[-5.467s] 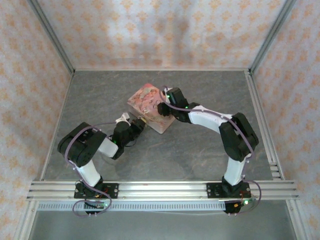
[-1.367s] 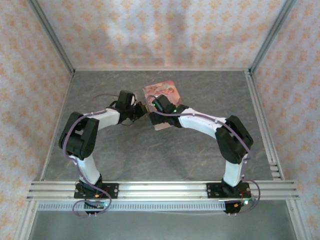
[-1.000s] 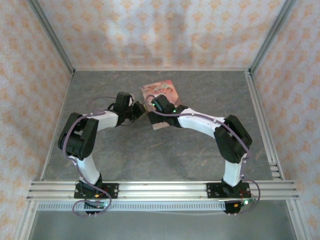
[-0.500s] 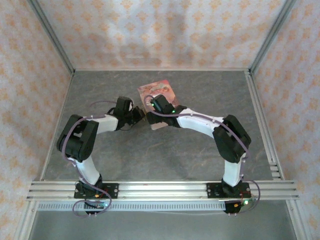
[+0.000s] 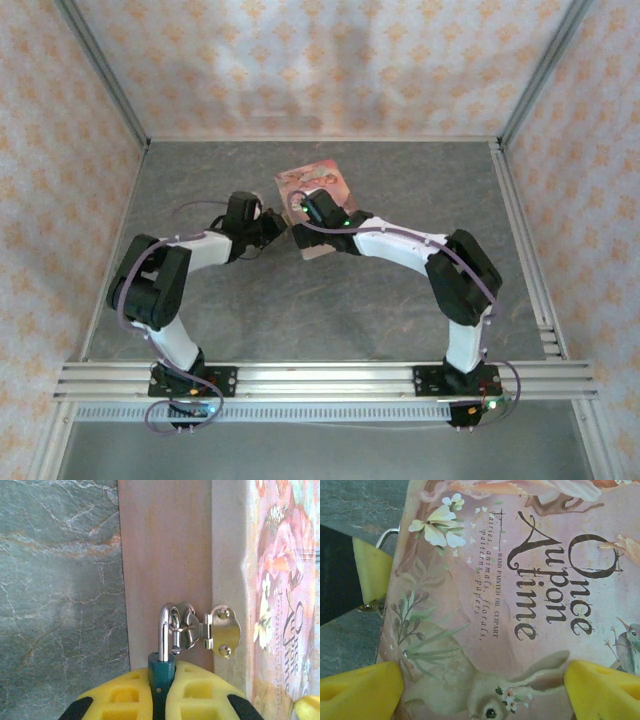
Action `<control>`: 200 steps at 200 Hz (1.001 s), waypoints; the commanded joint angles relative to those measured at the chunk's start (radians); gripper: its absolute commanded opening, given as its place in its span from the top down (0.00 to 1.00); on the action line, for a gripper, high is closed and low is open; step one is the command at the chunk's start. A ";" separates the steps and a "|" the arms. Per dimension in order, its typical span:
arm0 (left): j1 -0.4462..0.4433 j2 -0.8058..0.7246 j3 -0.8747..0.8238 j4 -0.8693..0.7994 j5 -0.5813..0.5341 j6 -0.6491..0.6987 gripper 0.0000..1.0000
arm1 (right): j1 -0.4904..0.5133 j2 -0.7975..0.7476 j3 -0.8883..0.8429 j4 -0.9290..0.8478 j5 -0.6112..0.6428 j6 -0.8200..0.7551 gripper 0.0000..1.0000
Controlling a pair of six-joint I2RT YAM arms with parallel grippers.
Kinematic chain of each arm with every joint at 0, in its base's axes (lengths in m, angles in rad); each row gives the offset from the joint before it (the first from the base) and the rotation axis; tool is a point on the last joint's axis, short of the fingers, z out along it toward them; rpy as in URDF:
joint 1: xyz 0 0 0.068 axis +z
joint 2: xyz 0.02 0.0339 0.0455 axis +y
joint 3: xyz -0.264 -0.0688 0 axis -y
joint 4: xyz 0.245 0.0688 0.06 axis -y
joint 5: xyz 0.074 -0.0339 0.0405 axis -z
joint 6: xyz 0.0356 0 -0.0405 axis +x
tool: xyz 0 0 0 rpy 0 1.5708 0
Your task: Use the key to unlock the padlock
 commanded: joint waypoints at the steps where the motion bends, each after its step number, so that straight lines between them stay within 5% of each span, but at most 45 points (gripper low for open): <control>1: 0.071 -0.003 0.083 0.025 -0.073 -0.004 1.00 | -0.006 0.176 -0.124 -0.406 -0.069 0.023 0.13; 86: 0.116 -0.075 0.016 -0.232 -0.190 0.020 1.00 | -0.006 0.172 -0.118 -0.411 -0.062 0.025 0.12; 118: 0.121 -0.089 -0.072 -0.148 -0.197 -0.008 1.00 | -0.006 0.166 -0.119 -0.411 -0.066 0.027 0.13; 165: 0.133 0.014 -0.226 0.238 -0.077 -0.142 1.00 | -0.006 0.164 -0.122 -0.406 -0.070 0.028 0.13; 200: 0.135 0.018 -0.247 0.173 -0.138 -0.155 1.00 | -0.006 0.166 -0.124 -0.405 -0.070 0.028 0.13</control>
